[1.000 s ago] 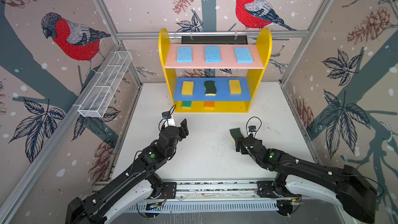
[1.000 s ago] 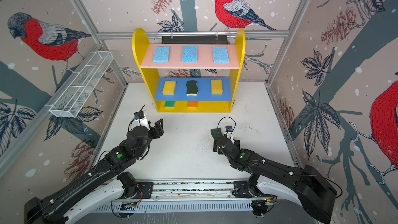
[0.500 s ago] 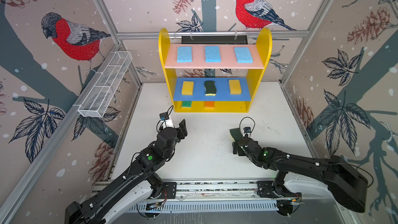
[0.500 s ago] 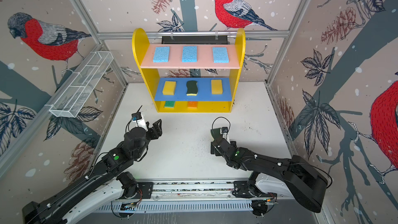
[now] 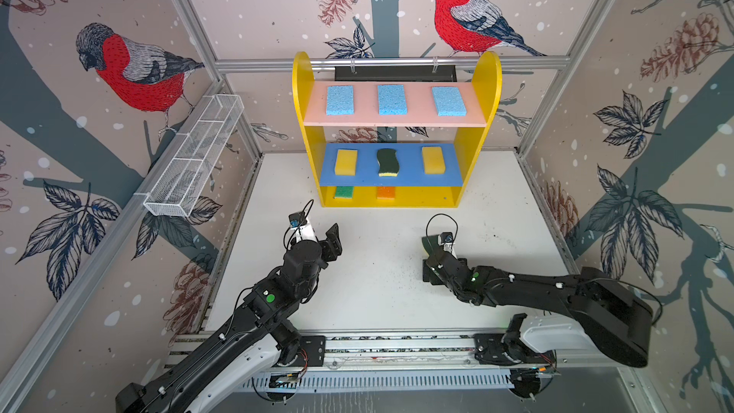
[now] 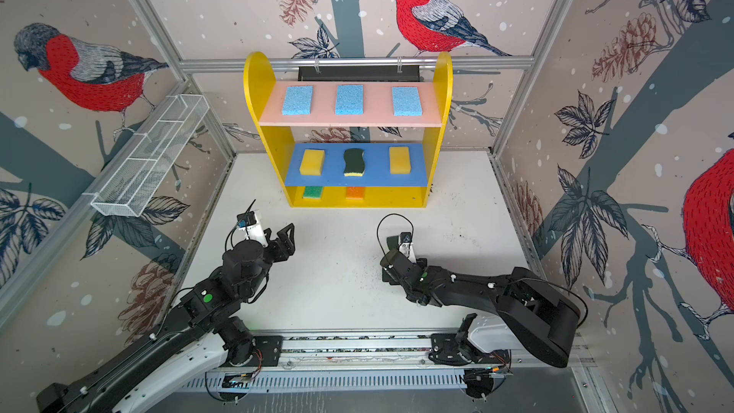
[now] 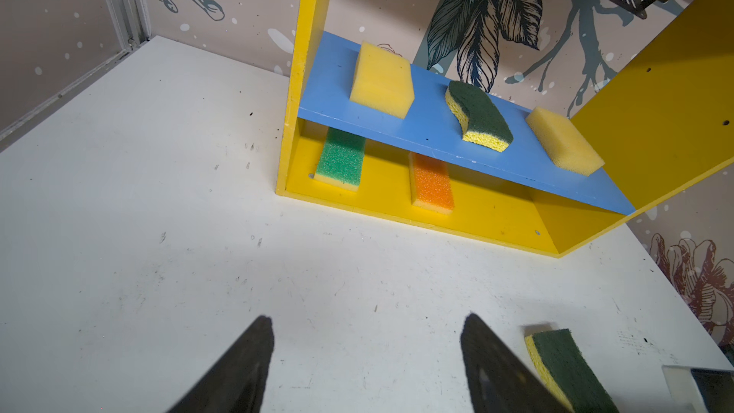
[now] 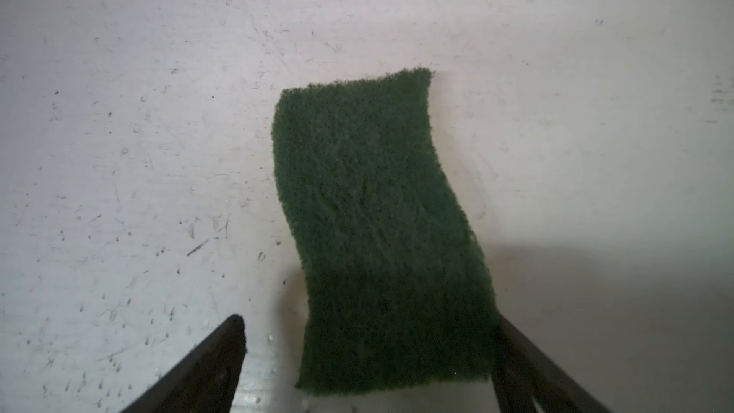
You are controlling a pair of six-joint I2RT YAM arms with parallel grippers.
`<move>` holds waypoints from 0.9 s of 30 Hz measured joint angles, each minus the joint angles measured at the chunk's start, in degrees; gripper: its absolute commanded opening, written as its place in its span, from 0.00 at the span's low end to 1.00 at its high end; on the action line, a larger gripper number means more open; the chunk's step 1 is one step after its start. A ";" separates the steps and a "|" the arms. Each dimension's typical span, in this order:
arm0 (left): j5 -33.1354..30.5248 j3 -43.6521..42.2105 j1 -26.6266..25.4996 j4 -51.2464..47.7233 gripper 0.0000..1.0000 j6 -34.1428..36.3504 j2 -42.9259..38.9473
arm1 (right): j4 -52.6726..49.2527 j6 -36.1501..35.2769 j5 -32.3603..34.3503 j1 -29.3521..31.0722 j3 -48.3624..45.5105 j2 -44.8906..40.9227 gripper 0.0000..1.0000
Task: Place and organize the cleaning sponges onto the shelf
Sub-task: 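Lift the scrub sponge and carry it with the right gripper toward the shelf base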
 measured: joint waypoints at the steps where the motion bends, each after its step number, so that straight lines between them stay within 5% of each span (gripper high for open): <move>1: 0.00 -0.13 0.00 -0.04 0.75 0.00 0.00 | -0.11 0.15 0.26 0.39 0.48 0.66 0.91; 19: 0.02 -1.01 0.00 -0.02 0.73 -0.13 0.81 | -1.22 2.82 4.15 1.44 2.49 4.87 0.64; 27: -0.04 -1.14 0.00 0.00 0.73 0.24 0.79 | 0.35 1.64 5.40 0.31 2.45 4.52 0.62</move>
